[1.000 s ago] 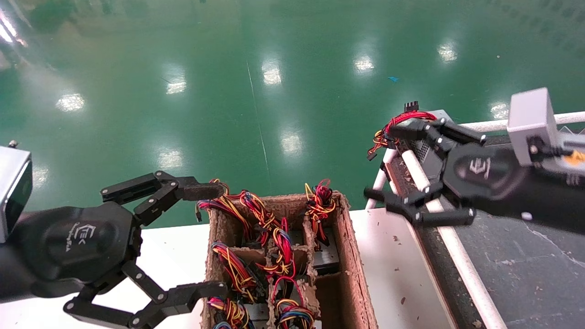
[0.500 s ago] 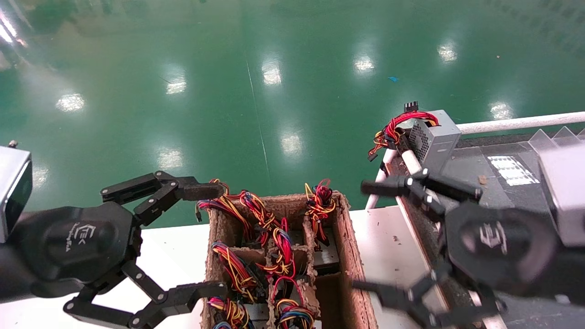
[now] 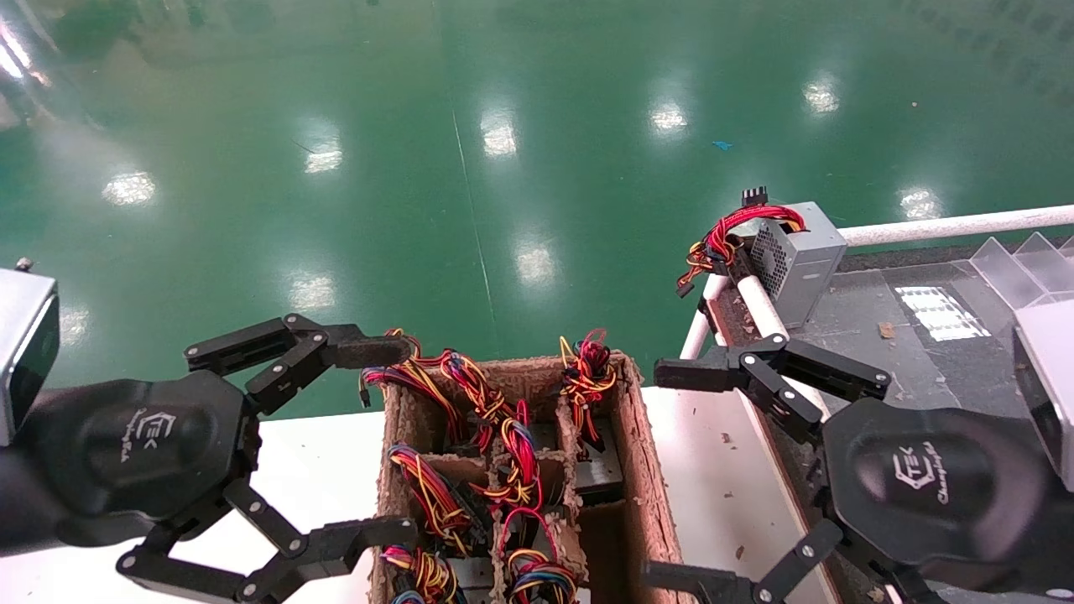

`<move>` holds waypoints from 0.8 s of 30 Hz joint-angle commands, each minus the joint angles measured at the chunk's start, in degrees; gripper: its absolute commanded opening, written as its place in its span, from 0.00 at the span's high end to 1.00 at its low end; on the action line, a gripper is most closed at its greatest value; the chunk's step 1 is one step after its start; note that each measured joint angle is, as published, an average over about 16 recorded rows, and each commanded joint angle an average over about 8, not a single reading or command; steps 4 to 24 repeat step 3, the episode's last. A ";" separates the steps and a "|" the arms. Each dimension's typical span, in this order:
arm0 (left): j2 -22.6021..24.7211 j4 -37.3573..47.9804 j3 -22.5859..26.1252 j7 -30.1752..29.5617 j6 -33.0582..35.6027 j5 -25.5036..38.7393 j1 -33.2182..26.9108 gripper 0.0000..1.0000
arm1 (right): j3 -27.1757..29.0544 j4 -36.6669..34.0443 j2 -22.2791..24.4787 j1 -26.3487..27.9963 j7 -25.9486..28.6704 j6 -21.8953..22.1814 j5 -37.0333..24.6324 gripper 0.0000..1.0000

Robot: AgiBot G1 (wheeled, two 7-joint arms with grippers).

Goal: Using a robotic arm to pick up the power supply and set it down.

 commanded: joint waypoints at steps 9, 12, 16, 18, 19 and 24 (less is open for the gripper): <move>0.00 0.00 0.00 0.00 0.00 0.00 0.00 0.00 | -0.05 -0.31 -0.10 0.27 -0.07 0.19 -0.37 0.00; 0.00 0.00 0.00 0.00 0.00 0.00 0.00 0.00 | -0.05 -0.31 -0.10 0.27 -0.07 0.19 -0.37 0.00; 0.00 0.00 0.00 0.00 0.00 0.00 0.00 0.00 | -0.05 -0.31 -0.10 0.27 -0.07 0.19 -0.37 0.00; 0.00 0.00 0.00 0.00 0.00 0.00 0.00 0.00 | -0.05 -0.31 -0.10 0.27 -0.07 0.19 -0.37 0.00; 0.00 0.00 0.00 0.00 0.00 0.00 0.00 0.00 | -0.05 -0.31 -0.10 0.27 -0.07 0.19 -0.37 0.00; 0.00 0.00 0.00 0.00 0.00 0.00 0.00 0.00 | -0.05 -0.31 -0.10 0.27 -0.07 0.19 -0.37 0.00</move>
